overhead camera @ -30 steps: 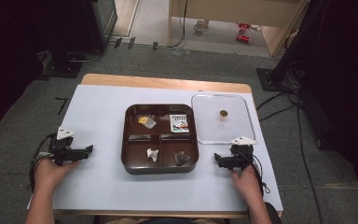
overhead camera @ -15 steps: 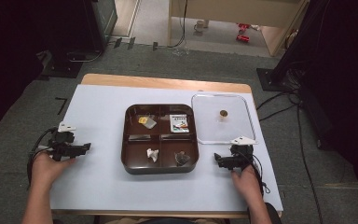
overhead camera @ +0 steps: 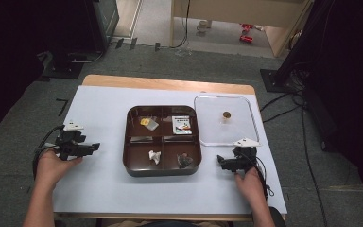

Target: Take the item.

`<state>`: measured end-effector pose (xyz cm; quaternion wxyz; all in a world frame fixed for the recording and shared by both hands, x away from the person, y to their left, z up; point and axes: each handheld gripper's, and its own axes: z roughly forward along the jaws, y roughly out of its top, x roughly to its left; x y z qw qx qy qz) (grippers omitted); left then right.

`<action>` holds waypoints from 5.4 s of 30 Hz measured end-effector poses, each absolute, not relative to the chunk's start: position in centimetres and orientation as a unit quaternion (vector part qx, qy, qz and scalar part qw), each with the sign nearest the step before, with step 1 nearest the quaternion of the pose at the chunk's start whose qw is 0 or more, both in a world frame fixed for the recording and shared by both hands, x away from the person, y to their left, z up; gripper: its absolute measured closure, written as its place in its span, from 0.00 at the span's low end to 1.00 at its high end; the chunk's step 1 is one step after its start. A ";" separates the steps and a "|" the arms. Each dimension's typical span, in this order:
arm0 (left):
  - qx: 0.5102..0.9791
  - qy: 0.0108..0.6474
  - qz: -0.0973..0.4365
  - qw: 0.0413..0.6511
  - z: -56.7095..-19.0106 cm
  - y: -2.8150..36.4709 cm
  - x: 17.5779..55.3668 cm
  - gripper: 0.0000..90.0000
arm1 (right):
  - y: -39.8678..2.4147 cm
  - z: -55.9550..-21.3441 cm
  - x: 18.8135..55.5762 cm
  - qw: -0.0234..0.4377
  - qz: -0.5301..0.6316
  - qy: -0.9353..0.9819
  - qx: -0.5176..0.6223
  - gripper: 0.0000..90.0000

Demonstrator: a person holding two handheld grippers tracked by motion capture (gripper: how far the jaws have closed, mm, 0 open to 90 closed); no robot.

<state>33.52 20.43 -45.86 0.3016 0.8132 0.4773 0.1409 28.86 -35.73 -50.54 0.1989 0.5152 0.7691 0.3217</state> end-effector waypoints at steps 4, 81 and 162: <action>0.817 0.463 0.142 0.312 -45.4 19.6 33.7 0.35 | -35.7 -50.5 28.9 0.199 0.322 0.769 0.516 0.00; 0.896 0.244 0.043 0.369 -44.1 4.4 32.8 0.50 | -35.7 -50.6 28.8 0.201 0.322 0.768 0.515 0.00; 0.902 0.253 0.052 0.346 -42.8 6.5 32.5 0.85 | -35.7 -50.5 28.8 0.200 0.322 0.769 0.515 0.00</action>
